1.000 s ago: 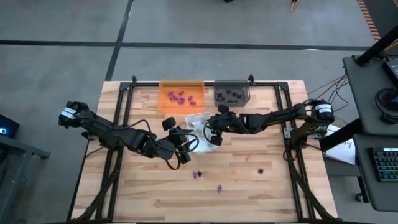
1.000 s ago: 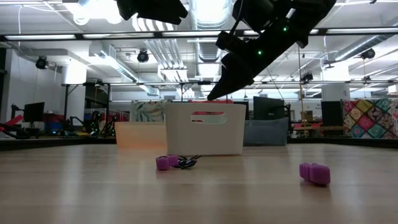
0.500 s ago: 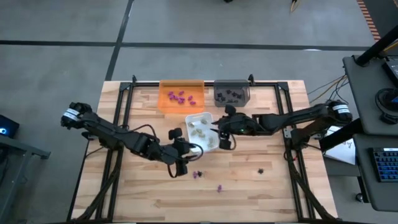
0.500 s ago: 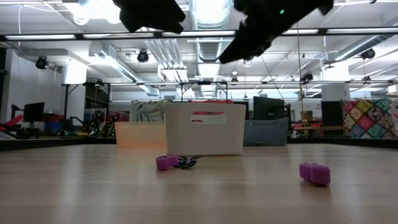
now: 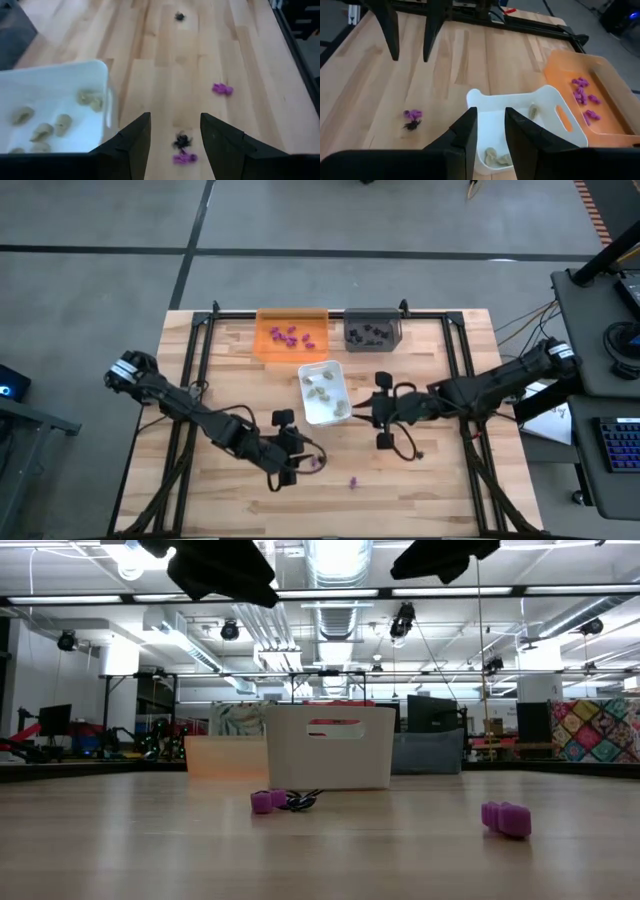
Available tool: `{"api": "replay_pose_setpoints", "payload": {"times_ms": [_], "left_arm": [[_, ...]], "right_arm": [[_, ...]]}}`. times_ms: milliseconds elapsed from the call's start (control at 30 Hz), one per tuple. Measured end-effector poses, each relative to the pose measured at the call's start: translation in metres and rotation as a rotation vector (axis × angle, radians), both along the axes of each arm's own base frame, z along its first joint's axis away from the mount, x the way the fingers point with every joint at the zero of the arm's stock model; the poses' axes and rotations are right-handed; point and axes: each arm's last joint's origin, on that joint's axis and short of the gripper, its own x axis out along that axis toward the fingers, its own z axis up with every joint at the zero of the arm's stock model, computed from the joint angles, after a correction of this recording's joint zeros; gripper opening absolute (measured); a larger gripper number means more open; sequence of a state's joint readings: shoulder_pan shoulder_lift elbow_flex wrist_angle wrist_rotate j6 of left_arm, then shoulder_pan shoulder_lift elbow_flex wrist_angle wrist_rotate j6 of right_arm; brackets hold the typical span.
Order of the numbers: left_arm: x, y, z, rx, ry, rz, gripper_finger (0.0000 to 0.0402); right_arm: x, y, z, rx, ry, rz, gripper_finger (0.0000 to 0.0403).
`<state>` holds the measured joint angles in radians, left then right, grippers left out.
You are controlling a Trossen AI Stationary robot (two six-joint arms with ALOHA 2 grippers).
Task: Sort Halloween decoration
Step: Put the purple skeleton toy into the orange bin
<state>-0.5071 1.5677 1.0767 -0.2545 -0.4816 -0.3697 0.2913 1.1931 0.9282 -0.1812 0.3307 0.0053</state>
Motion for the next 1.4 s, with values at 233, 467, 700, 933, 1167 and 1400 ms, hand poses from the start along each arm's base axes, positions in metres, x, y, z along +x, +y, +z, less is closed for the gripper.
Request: {"api": "replay_pose_setpoints", "payload": {"times_ms": [233, 467, 700, 933, 1167, 1400], "left_arm": [[0.000, -0.017, -0.019, -0.046, 0.042, 0.018, 0.0155], [0.004, -0.026, -0.043, -0.073, 0.096, 0.064, 0.0155], [0.006, -0.033, -0.062, -0.075, 0.135, 0.086, 0.0155], [0.011, -0.036, -0.079, -0.096, 0.153, 0.124, 0.0178], [0.013, -0.036, -0.086, -0.085, 0.153, 0.147, 0.0235], [0.019, -0.040, -0.099, -0.062, 0.135, 0.134, 0.0258]], "right_arm": [[-0.010, 0.027, -0.001, -0.026, -0.004, 0.045, 0.0093], [-0.017, 0.044, -0.001, 0.004, -0.006, 0.094, 0.0087], [-0.022, 0.053, -0.001, -0.007, -0.003, 0.115, 0.0090], [-0.023, 0.054, -0.005, 0.011, 0.011, 0.108, 0.0086], [-0.025, 0.053, -0.013, 0.019, 0.027, 0.098, 0.0091], [-0.026, 0.052, -0.022, 0.025, 0.015, 0.089, 0.0085]]}}
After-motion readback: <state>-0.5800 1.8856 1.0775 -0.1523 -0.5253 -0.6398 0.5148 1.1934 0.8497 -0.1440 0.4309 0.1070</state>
